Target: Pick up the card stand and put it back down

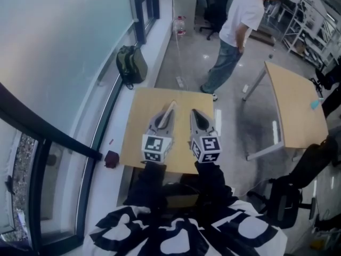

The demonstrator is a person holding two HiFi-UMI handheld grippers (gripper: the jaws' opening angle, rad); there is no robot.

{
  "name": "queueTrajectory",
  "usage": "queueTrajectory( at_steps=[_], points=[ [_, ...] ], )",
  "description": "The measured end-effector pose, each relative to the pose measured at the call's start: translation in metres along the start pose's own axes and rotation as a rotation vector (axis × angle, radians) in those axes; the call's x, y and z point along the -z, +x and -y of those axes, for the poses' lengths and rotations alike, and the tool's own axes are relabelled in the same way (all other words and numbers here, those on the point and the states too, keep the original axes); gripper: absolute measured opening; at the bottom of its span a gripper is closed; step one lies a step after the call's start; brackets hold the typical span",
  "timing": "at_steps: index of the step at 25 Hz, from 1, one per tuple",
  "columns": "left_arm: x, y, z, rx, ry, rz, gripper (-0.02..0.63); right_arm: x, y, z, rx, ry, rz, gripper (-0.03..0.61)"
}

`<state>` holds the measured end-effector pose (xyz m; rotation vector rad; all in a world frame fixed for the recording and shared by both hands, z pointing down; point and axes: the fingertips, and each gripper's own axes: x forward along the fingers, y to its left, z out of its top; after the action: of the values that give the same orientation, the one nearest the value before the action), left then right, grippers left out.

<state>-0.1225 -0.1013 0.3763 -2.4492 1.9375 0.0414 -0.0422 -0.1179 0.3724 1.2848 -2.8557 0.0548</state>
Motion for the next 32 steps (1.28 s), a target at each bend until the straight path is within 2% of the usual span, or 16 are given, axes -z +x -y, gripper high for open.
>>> queueTrajectory(
  at_steps=[8, 17, 24, 32],
  points=[
    [0.013, 0.009, -0.002, 0.022, 0.006, -0.041, 0.025, 0.009, -0.003, 0.013, 0.017, 0.009, -0.018, 0.011],
    [0.049, 0.041, -0.026, 0.077, 0.037, -0.158, 0.025, 0.036, -0.008, 0.06, 0.075, 0.054, -0.077, 0.011],
    [0.083, 0.089, -0.028, 0.197, 0.029, -0.226, 0.026, 0.061, 0.002, 0.099, 0.098, 0.096, -0.133, 0.011],
    [0.126, 0.162, -0.011, 0.376, 0.077, -0.308, 0.025, 0.098, 0.021, 0.146, 0.095, 0.13, -0.204, 0.011]
  ],
)
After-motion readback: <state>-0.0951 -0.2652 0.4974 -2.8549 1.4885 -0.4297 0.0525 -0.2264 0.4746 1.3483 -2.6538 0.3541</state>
